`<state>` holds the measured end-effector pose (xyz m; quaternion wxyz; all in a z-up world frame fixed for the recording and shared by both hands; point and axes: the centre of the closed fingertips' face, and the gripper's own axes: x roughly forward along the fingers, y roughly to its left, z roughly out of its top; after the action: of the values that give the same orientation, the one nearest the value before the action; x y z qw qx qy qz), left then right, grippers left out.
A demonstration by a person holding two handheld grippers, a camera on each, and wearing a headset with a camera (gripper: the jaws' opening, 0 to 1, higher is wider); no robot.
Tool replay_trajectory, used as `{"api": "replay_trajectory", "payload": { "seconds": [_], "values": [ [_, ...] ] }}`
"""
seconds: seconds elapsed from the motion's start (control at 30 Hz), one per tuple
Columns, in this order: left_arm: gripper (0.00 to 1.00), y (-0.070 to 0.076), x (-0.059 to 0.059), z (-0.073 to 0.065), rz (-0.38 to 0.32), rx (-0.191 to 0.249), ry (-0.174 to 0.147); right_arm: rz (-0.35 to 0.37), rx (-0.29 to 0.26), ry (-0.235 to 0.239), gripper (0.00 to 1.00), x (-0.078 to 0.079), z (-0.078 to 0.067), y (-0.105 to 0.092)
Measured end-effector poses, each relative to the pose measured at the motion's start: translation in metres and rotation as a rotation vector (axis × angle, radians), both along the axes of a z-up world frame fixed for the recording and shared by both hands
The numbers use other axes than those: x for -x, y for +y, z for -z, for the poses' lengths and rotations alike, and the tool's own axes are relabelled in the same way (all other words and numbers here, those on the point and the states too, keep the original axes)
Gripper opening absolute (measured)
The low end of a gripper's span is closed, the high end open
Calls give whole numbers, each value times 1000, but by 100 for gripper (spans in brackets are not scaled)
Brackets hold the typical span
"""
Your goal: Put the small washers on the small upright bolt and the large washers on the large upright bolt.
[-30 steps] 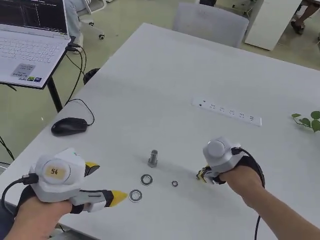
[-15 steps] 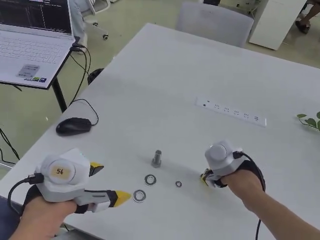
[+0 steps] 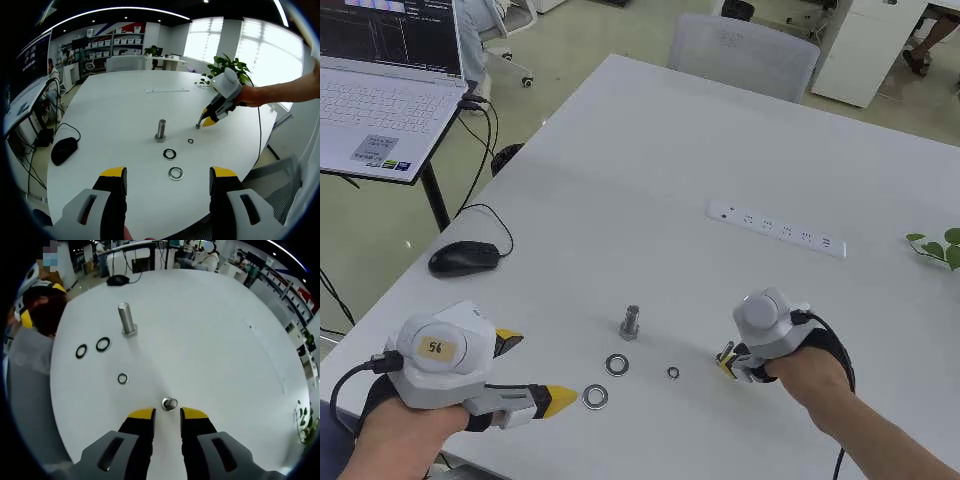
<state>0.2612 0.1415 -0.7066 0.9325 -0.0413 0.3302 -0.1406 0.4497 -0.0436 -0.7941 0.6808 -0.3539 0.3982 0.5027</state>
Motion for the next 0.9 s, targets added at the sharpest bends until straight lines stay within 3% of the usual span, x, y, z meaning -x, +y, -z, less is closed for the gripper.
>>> {"api": "replay_trajectory", "payload": {
  "seconds": [0.17,0.47,0.7,0.9],
  "values": [
    [66,1,-2,-5,0,-4,-11,20,-10,-33,23,0,-11,-9],
    [66,1,-2,-8,-3,-8,-19,69,-78,-42,27,10,-23,-20],
    [66,0,-2,-9,0,-11,-22,78,-110,-39,28,23,-21,-23],
    [66,0,1,-8,-1,-12,-20,92,-125,13,29,44,-11,-23]
  ]
}}
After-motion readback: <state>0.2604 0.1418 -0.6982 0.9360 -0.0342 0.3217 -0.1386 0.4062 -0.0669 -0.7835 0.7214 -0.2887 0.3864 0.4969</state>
